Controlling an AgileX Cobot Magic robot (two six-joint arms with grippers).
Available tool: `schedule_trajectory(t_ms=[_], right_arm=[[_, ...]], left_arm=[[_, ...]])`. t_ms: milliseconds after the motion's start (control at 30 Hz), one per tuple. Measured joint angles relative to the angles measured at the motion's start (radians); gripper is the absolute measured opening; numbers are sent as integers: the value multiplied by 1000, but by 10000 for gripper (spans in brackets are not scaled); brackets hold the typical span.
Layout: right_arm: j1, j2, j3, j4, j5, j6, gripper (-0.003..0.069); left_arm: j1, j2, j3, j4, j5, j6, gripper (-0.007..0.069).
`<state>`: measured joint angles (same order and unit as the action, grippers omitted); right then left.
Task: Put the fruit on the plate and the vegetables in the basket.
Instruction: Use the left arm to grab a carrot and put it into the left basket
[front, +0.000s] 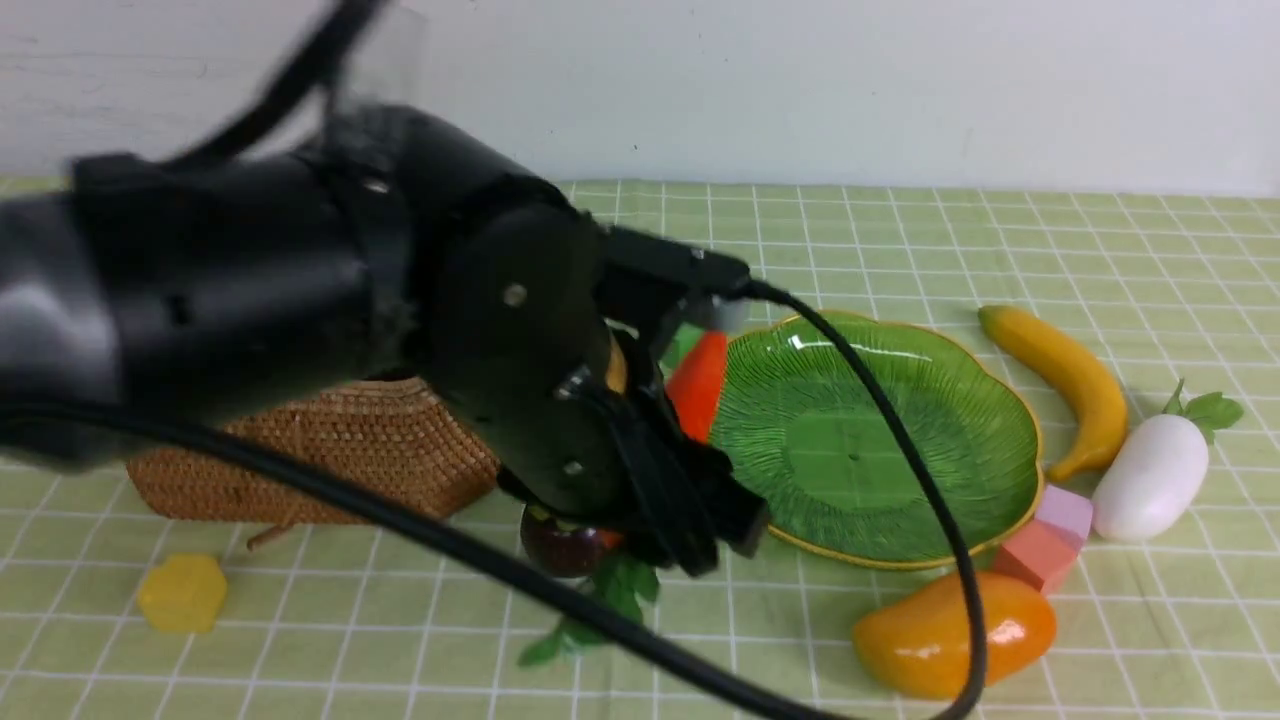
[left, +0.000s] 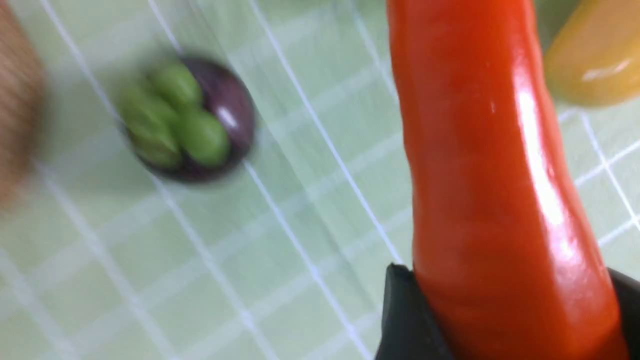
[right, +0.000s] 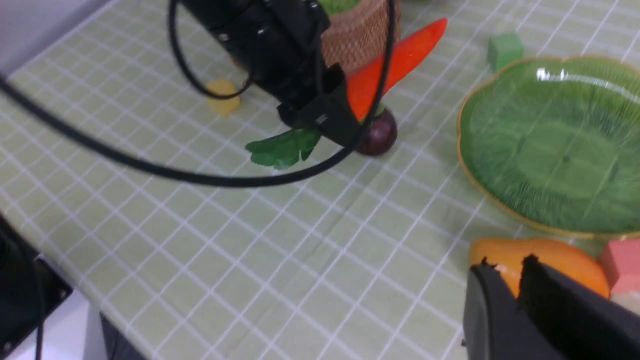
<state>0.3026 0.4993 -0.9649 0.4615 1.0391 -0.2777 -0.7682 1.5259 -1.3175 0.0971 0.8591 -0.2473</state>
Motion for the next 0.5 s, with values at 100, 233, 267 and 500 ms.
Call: schedule_trajectory(t_ms=[100,233,267,500], right_arm=[[0,0,0,5,-96,-31,97],[0,0,0,28,-190,-70,97],[0,0,0,34,-211,-83,97],[0,0,0,72,-256,-110,97]], left_arm=[[32,-57,0,166,-25,33,409],[128,-77,0,369,-36,94,409],[163,-74,0,400,-42,134,409],[392,-8,0,426,-162,429,409]])
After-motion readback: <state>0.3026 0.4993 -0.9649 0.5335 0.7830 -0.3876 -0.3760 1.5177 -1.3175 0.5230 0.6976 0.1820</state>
